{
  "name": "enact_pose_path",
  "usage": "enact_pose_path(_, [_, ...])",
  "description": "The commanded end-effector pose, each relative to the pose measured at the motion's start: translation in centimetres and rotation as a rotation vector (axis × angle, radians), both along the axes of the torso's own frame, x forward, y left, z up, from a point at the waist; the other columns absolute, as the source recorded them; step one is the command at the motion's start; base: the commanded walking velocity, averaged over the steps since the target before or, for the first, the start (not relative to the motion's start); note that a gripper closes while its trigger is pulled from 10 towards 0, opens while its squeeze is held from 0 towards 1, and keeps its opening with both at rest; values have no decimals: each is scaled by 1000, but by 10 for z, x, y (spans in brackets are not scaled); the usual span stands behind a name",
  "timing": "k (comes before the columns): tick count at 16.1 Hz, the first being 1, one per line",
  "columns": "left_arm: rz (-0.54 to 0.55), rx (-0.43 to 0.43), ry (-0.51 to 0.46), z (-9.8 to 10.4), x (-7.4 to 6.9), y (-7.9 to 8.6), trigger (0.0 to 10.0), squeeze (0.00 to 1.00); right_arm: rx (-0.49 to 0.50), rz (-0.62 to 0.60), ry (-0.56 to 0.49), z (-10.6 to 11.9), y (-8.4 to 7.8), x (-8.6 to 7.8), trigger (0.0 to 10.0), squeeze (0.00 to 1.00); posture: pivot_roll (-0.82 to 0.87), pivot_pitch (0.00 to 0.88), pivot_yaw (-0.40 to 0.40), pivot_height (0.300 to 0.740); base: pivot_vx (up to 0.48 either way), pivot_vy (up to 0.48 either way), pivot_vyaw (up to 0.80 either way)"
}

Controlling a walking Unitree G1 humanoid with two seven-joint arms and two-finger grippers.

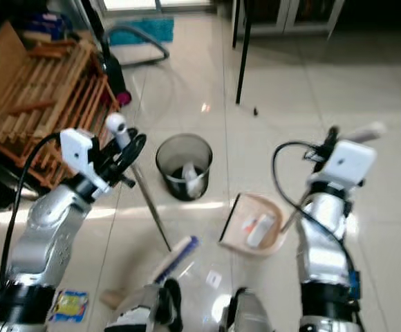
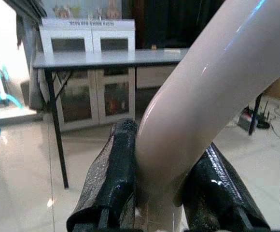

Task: Sweep floor

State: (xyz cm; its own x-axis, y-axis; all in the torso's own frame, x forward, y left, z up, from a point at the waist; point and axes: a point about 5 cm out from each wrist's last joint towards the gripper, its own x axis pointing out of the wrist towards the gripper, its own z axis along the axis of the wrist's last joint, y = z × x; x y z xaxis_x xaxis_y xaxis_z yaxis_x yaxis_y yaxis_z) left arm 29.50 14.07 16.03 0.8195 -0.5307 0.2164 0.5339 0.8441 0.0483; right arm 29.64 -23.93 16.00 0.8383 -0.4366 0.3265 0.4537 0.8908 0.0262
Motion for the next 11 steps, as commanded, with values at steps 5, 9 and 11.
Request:
enact_pose_path(5, [92,174,30,-3,-8,14,10000,0,116,-7,-51,44,-12,-4,10000,0,-5,54,112,740,0,0,0])
enact_pose_path(9, [110,203,46,-7,-8,12,10000,0,39,-56,-73,83,-24,0,10000,0,0,46,109,740,0,0,0])
enact_pose_path(11, [132,218,55,-9,-10,11,10000,0,45,-81,-106,104,-35,0,10000,0,8,44,97,740,0,0,0])
